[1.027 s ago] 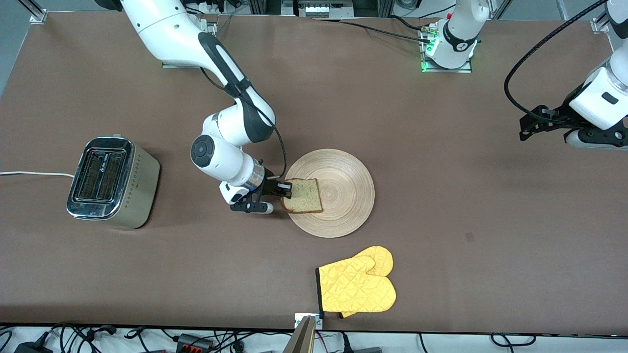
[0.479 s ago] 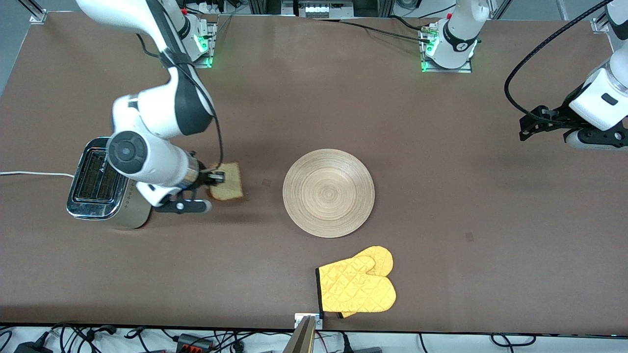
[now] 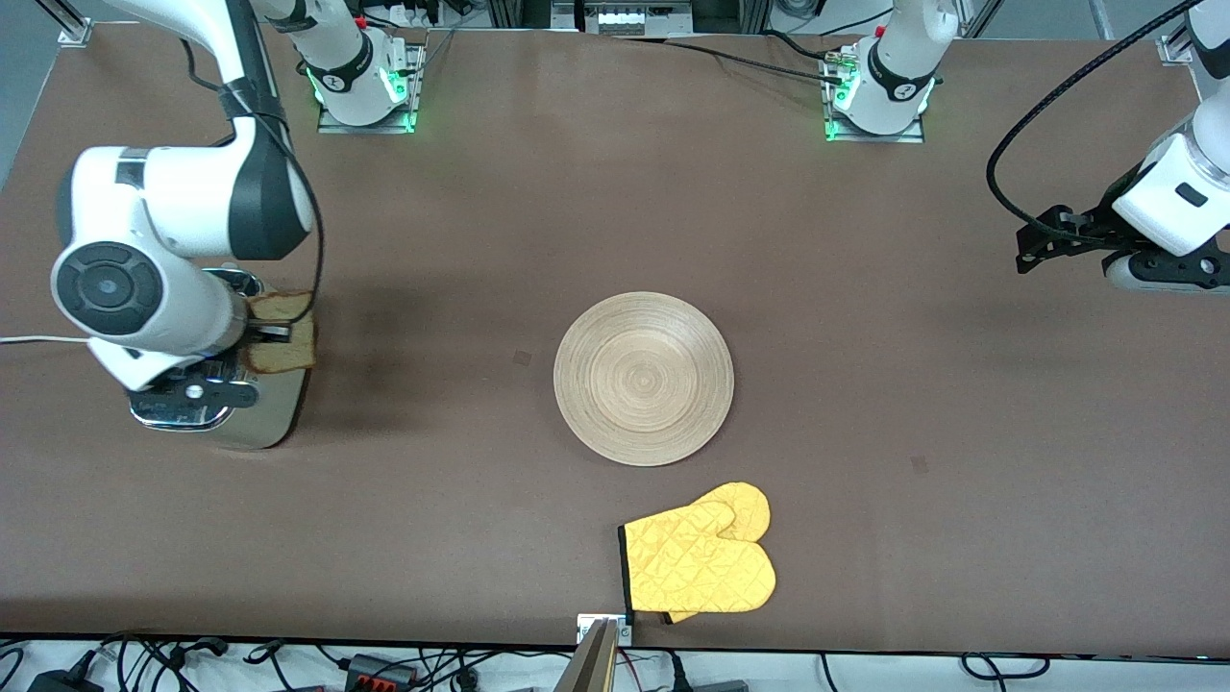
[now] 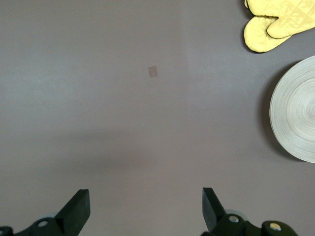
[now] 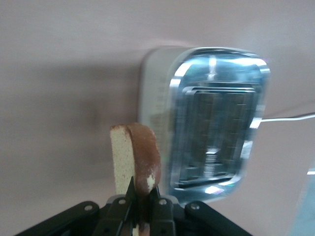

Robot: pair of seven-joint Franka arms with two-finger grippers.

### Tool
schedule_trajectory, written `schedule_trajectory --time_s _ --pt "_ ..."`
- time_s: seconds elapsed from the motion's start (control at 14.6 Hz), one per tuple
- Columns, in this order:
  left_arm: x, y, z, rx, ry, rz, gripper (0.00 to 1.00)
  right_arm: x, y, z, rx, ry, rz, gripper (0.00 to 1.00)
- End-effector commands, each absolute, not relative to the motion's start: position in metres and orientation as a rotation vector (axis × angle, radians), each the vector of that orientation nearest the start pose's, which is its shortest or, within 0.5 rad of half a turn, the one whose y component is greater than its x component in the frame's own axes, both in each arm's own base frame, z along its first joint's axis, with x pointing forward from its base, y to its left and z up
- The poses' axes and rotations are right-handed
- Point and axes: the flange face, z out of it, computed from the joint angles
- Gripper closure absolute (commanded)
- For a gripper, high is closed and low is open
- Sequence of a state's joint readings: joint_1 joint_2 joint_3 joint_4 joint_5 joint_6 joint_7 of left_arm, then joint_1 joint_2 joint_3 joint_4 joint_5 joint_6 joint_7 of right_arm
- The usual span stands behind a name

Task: Move plate and put bread in toaster
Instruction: 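Lift the bread and carry it over the toaster with the right gripper, then lower the bread into the toaster slot with the right gripper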

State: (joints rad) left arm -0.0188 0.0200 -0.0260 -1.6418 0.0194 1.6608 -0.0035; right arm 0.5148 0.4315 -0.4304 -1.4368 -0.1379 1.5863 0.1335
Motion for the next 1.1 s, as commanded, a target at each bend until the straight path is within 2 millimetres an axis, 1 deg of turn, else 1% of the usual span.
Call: schedule_trajectory --time_s 0.0,0.14,0.27,0.48,0.62,0.68,0.75,0.82,1.03 --pt "0.561 -0.024 0.593 -3.123 0.057 0.009 0.0 0.642 0.048 0.47 -3.521 -0.063 0.39 1.0" --pt "0.561 -0.024 0.593 -3.123 0.057 0.011 0.0 0.642 0.028 0.48 -3.536 -0.111 0.399 1.0" --pt "0.561 -0.024 0.593 -3.123 0.057 0.014 0.0 0.647 0.019 0.495 -3.543 -0.181 0.345 1.0" --pt "0.561 -0.026 0.593 -3.123 0.062 0.014 0.0 0.651 0.011 0.493 -3.577 -0.179 0.323 1.0" --pt "0.561 -0.026 0.593 -3.122 0.064 0.013 0.0 0.654 0.005 0.482 -3.571 -0.137 0.33 1.0" --pt "0.561 -0.026 0.593 -3.122 0.064 0.013 0.0 0.658 0.007 0.475 -3.557 -0.138 0.303 1.0" --pt "0.561 -0.026 0.593 -3.122 0.064 0.013 0.0 0.659 0.007 0.474 -3.551 -0.135 0.301 1.0" --pt "0.561 -0.026 0.593 -3.123 0.062 0.013 0.0 0.659 0.003 0.472 -3.549 -0.111 0.304 1.0" --pt "0.561 -0.026 0.593 -3.123 0.062 0.013 0.0 0.658 0.004 0.451 -3.495 -0.025 0.359 1.0"
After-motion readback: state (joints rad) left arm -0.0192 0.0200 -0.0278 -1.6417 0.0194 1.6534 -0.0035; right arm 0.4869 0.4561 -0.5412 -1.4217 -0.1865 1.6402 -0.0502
